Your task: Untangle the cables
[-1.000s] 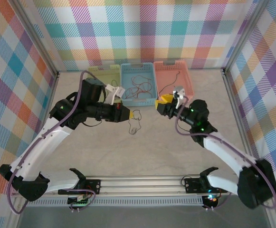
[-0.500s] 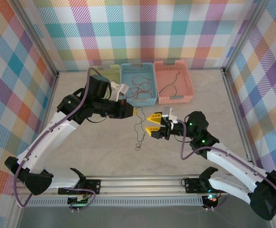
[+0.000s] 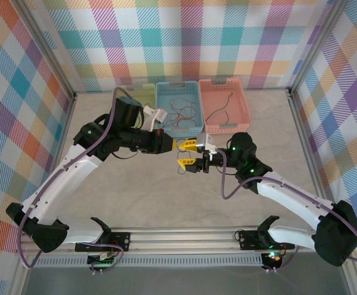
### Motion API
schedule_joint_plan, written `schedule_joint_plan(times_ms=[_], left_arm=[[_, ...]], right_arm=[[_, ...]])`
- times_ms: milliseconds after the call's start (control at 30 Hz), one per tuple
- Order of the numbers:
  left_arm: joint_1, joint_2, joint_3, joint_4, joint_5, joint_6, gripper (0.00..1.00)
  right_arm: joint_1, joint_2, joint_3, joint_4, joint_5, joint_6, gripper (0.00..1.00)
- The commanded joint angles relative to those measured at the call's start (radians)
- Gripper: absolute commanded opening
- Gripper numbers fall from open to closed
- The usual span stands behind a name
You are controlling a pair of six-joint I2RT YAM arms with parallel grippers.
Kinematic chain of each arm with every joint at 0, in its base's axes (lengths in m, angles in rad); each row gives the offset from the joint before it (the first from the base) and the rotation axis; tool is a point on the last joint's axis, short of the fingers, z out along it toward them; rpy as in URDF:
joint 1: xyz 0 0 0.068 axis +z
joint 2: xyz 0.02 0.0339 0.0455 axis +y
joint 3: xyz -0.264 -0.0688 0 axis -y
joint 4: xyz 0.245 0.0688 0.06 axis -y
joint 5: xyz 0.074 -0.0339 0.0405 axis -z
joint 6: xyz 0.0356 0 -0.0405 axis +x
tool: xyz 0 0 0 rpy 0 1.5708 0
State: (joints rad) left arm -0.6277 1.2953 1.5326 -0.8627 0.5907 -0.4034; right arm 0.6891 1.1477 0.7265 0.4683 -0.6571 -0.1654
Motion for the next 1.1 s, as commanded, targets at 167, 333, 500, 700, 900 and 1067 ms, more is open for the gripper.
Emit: schedule_joint_plan(times_ms=[167, 333, 500, 700, 900, 1067], left_arm=[[-0.009, 0.011, 0.094, 0.024, 0.018, -0.026, 0.00], [-0.009, 0.044, 0.197, 0.046, 0.038, -0.059, 0.00], [-0.009, 0.080, 0.286, 0.038, 0.066, -0.076, 0.00], [-0.008, 0.074, 0.305, 0.027, 0.046, -0.076, 0.00], [-0.007, 0.070, 0.319, 0.032, 0.000, -0.097, 0.00], [-0.007, 0.074, 0.323, 0.057, -0.036, -0.126, 0.00]], right_arm=[[0.016, 0.152, -0.011, 0.034, -0.046, -0.010, 0.41], [0.016, 0.308, -0.059, 0.139, -0.033, 0.025, 0.35], [0.018, 0.469, -0.014, 0.198, -0.024, 0.058, 0.29], [0.016, 0.481, 0.012, 0.112, 0.114, 0.050, 0.21], [-0.017, 0.411, -0.073, 0.243, 0.163, 0.058, 0.41], [-0.017, 0.281, -0.163, 0.308, 0.086, 0.058, 0.64]])
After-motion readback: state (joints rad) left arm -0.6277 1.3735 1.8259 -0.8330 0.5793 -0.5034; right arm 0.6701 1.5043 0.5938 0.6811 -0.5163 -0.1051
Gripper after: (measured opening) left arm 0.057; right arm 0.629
